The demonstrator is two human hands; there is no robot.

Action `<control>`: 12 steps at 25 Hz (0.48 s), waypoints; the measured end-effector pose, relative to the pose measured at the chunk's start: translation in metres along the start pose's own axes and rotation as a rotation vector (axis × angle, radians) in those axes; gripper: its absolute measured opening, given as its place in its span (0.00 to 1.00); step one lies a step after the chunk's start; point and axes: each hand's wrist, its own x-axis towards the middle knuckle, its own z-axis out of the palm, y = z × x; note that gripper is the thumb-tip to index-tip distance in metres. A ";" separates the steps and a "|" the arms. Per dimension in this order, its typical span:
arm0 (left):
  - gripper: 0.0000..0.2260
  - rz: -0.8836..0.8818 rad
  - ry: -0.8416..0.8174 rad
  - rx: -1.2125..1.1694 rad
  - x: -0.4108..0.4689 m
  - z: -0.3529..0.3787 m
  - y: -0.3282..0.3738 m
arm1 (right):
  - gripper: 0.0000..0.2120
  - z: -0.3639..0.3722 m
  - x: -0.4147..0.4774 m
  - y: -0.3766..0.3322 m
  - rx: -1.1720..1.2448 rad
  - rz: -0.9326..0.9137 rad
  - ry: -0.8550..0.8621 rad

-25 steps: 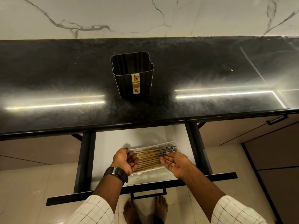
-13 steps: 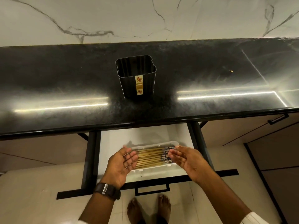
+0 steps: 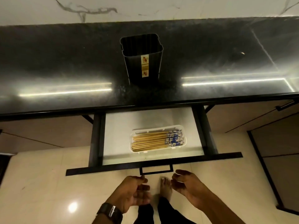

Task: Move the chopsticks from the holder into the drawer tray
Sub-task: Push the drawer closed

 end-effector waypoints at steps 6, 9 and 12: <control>0.12 0.101 0.158 -0.536 0.029 0.019 0.003 | 0.15 0.036 0.012 -0.008 0.263 0.024 0.075; 0.11 0.098 0.157 -0.620 0.034 0.022 0.003 | 0.15 0.037 0.016 -0.007 0.319 0.022 0.111; 0.07 0.087 0.169 -0.707 0.041 0.023 0.003 | 0.15 0.038 0.020 -0.006 0.333 0.029 0.116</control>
